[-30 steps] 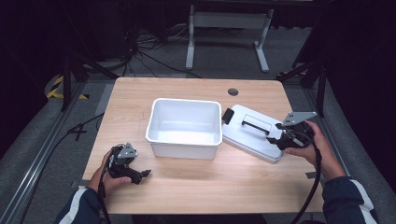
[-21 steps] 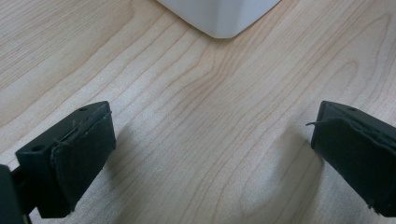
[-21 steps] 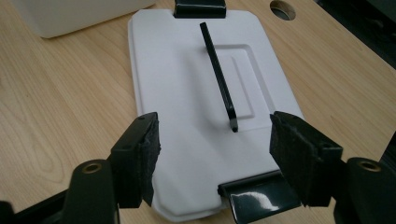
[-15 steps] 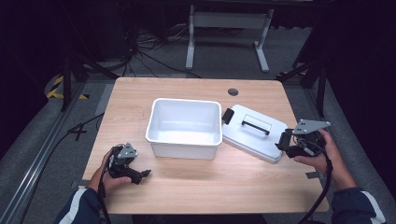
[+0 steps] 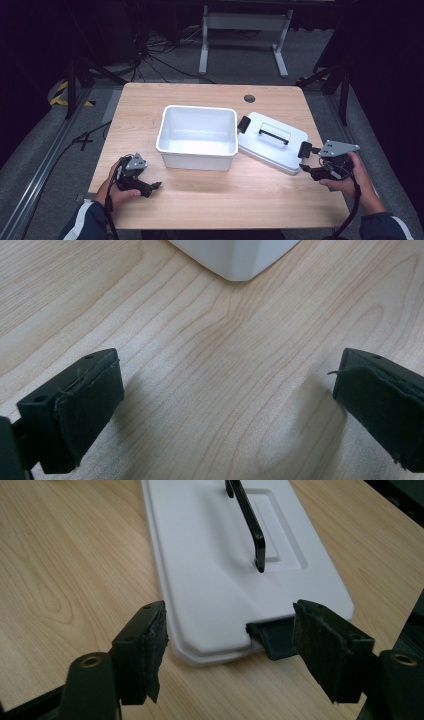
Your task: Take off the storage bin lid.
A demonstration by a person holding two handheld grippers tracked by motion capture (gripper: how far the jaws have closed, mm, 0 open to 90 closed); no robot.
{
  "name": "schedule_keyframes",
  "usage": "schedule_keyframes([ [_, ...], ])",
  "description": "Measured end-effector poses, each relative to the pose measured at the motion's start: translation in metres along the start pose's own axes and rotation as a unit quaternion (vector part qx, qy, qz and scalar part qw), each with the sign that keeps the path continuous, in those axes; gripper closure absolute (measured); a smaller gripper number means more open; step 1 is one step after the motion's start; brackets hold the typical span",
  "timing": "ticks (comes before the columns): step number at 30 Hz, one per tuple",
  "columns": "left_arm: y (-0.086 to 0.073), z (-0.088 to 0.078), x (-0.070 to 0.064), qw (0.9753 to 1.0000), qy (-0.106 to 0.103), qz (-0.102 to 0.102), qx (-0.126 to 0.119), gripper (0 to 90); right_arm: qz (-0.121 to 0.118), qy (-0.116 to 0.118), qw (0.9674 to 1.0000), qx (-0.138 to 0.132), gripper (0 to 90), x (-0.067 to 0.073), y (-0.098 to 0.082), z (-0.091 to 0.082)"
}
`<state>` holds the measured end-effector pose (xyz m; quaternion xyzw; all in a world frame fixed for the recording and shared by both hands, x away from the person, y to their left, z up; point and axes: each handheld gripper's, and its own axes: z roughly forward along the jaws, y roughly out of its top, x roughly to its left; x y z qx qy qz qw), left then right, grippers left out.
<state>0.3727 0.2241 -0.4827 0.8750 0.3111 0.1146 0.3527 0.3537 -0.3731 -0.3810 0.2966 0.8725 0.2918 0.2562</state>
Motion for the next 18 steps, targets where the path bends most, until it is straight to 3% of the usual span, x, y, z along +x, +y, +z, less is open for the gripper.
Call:
schedule_keyframes([
  [12,0.0,0.0,0.0,1.0,0.0,0.0,0.0,0.3,0.007,0.007,0.9999,-0.007,31.1,0.011,-0.026,0.008],
  [18,0.0,0.0,0.0,1.0,0.0,0.0,0.0,0.3,0.028,0.016,0.9994,-0.015,31.3,0.015,-0.042,0.012],
])
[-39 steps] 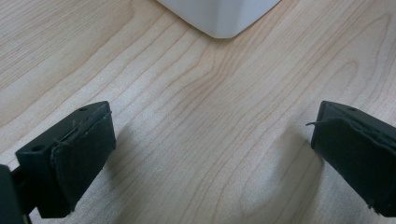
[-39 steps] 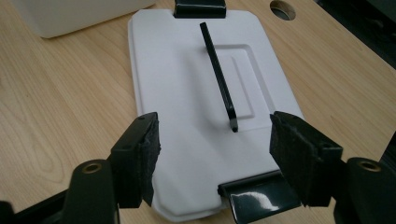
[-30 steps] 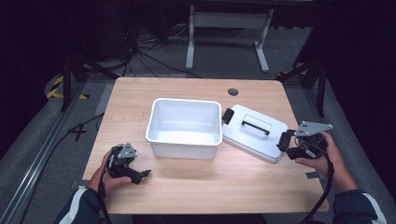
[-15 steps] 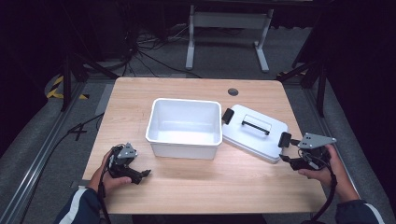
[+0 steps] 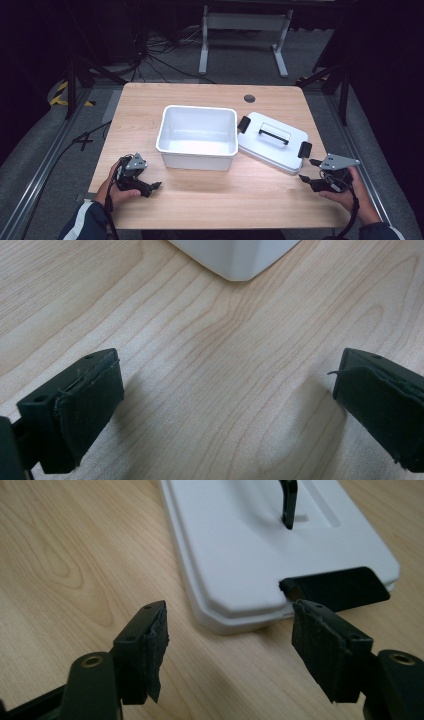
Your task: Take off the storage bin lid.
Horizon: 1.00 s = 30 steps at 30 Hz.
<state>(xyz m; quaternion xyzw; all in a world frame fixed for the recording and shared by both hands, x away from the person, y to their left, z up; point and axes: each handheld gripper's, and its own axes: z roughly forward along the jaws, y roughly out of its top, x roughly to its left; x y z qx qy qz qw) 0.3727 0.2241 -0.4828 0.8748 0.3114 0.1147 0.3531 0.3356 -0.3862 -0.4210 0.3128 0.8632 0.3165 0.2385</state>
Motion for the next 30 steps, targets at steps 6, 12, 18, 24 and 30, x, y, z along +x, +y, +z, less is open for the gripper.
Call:
schedule_keyframes([
  [6,0.0,0.0,0.0,1.0,0.001,0.002,0.001,0.3,0.025,0.002,0.9997,-0.001,31.2,0.001,-0.017,0.007],
  [12,0.0,0.0,0.0,1.0,0.0,0.0,0.0,0.3,0.062,0.006,0.998,-0.008,29.8,0.0,-0.029,0.014],
  [18,0.0,0.0,0.0,1.0,0.001,0.002,0.0,0.3,0.106,0.004,0.9942,-0.015,26.2,0.001,-0.045,0.02],
  [24,0.0,0.0,0.0,1.0,0.0,0.0,0.0,0.3,0.12,0.005,0.9926,-0.016,23.7,0.0,-0.046,0.021],
  [30,0.0,0.0,0.001,1.0,0.003,0.005,0.0,0.3,0.125,-0.001,0.9921,-0.015,23.4,0.001,-0.046,0.02],
])
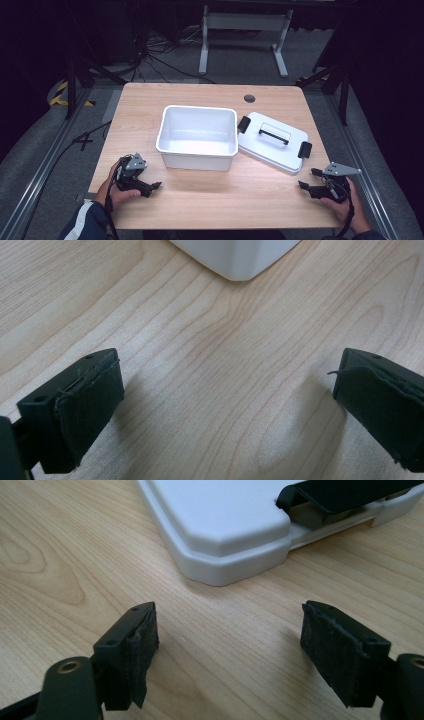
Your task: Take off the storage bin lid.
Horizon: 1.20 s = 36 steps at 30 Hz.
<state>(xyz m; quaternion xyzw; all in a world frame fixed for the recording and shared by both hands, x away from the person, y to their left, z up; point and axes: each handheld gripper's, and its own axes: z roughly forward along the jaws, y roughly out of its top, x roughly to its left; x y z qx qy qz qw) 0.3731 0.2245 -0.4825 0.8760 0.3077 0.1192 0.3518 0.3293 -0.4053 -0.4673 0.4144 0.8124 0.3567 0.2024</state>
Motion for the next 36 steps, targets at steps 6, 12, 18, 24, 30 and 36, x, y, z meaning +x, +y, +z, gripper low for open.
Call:
schedule_keyframes([
  [6,0.0,0.0002,-0.0001,1.0,-0.002,-0.002,0.0,0.2,0.003,-0.003,1.0,-0.001,23.3,0.0004,-0.0006,-0.0003],
  [12,-0.0001,0.0004,-0.0004,1.0,-0.003,-0.005,-0.001,0.2,0.003,-0.004,1.0,-0.001,22.9,0.0003,-0.0006,-0.0003],
  [18,0.0,0.0003,0.0,1.0,-0.002,-0.002,0.0,0.2,0.005,-0.005,1.0,0.0,21.9,0.0003,-0.0005,-0.0002],
  [24,0.0002,0.0006,0.0002,1.0,-0.003,-0.001,-0.002,0.2,0.004,-0.006,1.0,0.001,21.7,0.0001,-0.0004,-0.0003],
  [30,0.0004,0.0009,0.0006,1.0,-0.003,-0.001,-0.002,0.2,0.005,-0.007,1.0,0.002,21.2,0.0,-0.0004,-0.0002],
  [36,0.0008,0.0011,0.0009,1.0,-0.003,-0.002,-0.001,0.2,0.007,-0.009,0.9999,0.002,19.7,0.0,-0.0003,-0.0001],
])
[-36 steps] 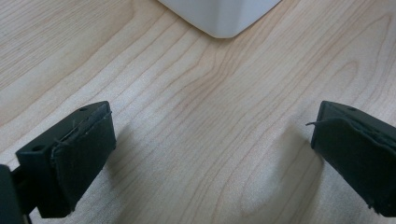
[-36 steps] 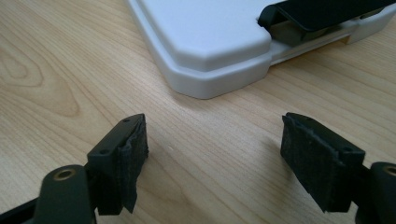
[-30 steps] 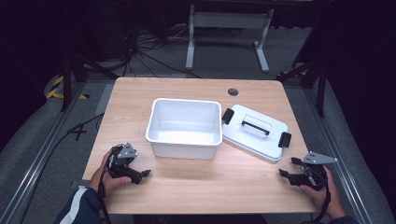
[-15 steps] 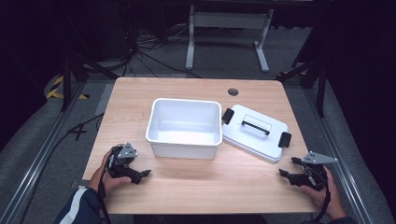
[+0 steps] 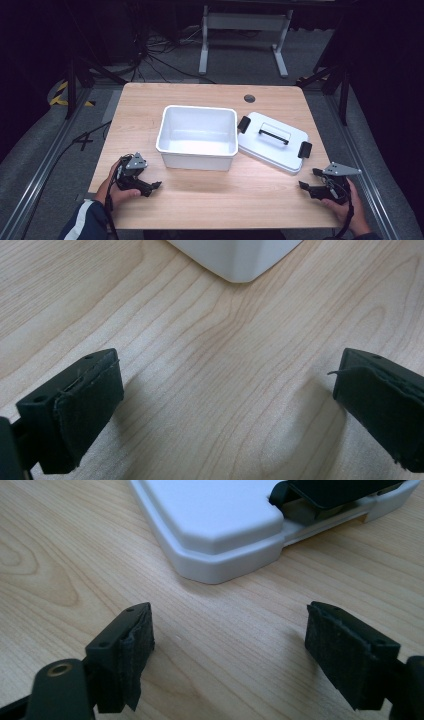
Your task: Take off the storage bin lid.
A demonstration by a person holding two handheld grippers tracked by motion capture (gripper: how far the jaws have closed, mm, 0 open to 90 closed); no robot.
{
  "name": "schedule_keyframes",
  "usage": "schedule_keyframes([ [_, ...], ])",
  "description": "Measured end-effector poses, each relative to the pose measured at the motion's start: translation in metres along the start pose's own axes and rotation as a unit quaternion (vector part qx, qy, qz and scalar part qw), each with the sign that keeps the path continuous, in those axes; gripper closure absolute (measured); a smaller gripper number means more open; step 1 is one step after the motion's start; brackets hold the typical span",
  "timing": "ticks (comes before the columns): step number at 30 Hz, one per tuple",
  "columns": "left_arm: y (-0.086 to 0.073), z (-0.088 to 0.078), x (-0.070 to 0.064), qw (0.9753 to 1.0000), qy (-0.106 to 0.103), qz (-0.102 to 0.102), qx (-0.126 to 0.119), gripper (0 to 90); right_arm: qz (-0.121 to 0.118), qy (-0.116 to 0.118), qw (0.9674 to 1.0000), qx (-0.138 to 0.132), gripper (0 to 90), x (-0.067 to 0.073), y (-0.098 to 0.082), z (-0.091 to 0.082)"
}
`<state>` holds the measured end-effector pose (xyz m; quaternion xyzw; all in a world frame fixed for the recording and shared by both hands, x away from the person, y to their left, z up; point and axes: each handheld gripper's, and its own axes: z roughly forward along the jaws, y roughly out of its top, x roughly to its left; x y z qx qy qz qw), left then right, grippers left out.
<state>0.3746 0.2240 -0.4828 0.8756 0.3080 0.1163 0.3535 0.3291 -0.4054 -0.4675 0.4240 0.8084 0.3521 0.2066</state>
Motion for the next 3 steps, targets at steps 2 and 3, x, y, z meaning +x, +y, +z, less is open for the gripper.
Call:
schedule_keyframes([
  [2,0.0002,0.0002,0.0,1.0,-0.001,-0.002,0.001,0.2,0.0,0.0,1.0,0.0,19.6,-0.0001,0.0,0.0],
  [3,0.0005,0.0002,0.0001,1.0,0.001,-0.002,0.001,0.2,0.0,0.0,1.0,0.0,19.6,0.0,0.0,0.0001],
])
